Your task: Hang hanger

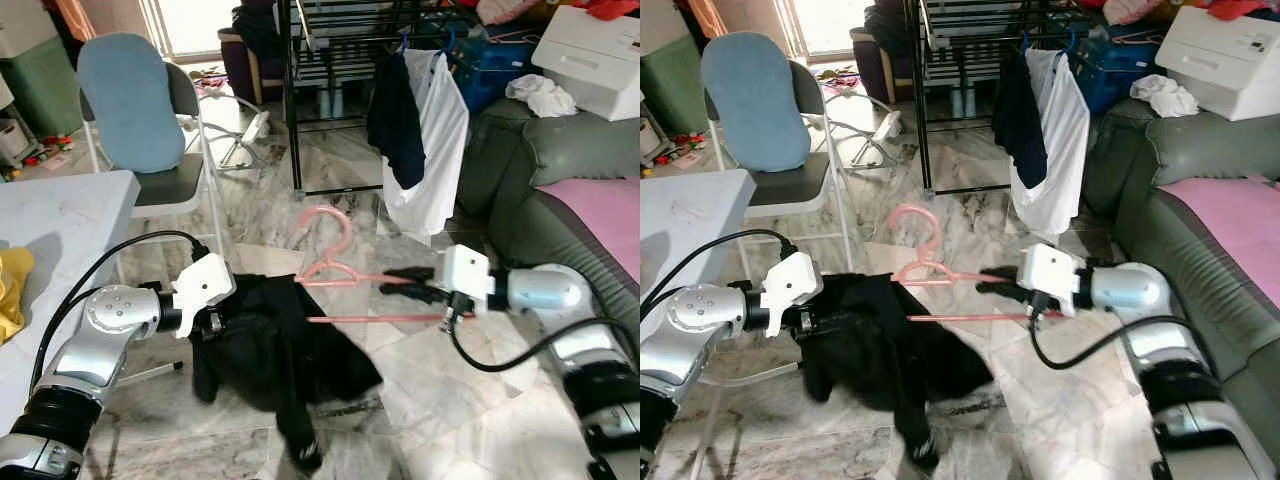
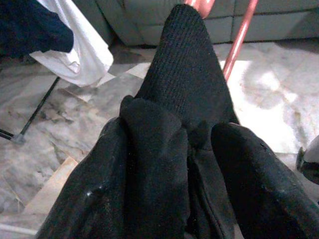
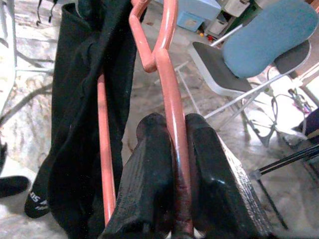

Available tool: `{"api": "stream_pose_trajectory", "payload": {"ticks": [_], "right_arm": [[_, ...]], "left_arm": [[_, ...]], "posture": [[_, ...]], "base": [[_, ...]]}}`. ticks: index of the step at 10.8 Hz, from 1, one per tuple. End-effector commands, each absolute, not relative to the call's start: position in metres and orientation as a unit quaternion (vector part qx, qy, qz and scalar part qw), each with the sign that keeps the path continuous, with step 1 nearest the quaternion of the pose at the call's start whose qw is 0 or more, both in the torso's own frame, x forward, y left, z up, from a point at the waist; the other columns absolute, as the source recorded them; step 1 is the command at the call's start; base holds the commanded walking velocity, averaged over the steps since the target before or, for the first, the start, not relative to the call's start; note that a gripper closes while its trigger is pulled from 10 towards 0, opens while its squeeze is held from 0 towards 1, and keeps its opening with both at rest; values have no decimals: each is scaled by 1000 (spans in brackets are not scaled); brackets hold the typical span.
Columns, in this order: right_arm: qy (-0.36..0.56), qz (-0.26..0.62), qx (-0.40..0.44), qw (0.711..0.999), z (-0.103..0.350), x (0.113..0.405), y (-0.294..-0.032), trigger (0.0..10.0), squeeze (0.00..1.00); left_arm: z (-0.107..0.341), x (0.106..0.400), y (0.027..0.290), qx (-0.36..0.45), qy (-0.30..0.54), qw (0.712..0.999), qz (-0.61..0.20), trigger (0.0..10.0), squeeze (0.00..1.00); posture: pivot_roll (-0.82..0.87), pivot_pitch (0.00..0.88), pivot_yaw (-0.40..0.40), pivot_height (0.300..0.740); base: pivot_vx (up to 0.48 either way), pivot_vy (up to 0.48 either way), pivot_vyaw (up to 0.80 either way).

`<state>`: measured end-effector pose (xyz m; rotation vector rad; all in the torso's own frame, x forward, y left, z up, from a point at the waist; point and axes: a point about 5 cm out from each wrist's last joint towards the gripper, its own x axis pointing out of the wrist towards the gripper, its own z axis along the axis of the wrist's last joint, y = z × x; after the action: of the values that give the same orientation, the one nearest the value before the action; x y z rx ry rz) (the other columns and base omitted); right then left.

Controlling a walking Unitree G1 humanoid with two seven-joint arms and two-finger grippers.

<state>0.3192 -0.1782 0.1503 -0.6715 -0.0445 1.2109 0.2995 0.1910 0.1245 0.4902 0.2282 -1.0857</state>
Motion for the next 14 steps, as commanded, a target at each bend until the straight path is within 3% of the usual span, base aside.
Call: {"api": "stream_pose_trajectory", "payload": {"ticks": [1,6,7,8,10,11,14], "right_arm": [[-69,537,-316,779,168,326,-174,10000,0],[-83,555,-319,764,166,325,-168,10000,0],[-84,558,-319,761,166,325,-167,10000,0],[-86,559,-321,760,166,325,-167,10000,0],[-85,559,-323,759,164,324,-166,10000,0],[-86,560,-322,758,163,324,-165,10000,0],[-79,562,-323,758,160,323,-167,10000,0]], "left_arm": [[121,295,191,225,119,814,-522,0,0],[112,295,184,216,140,807,-531,0,0],[112,298,185,212,142,810,-528,4863,0],[111,298,184,181,162,811,-532,10000,1000],[108,293,183,191,179,791,-553,10000,1000],[107,290,182,182,187,785,-562,0,0],[110,289,180,157,185,787,-568,0,0]], "posture": [[-43,0,48,740],[-44,0,48,740],[-43,0,51,740],[-43,0,51,740],[-43,0,54,740],[-43,0,56,740],[-43,0,50,740]], "base": [[0,0,0],[0,0,0],[0,0,0],[0,0,0],[0,0,0],[0,0,0],[0,0,0]]}}
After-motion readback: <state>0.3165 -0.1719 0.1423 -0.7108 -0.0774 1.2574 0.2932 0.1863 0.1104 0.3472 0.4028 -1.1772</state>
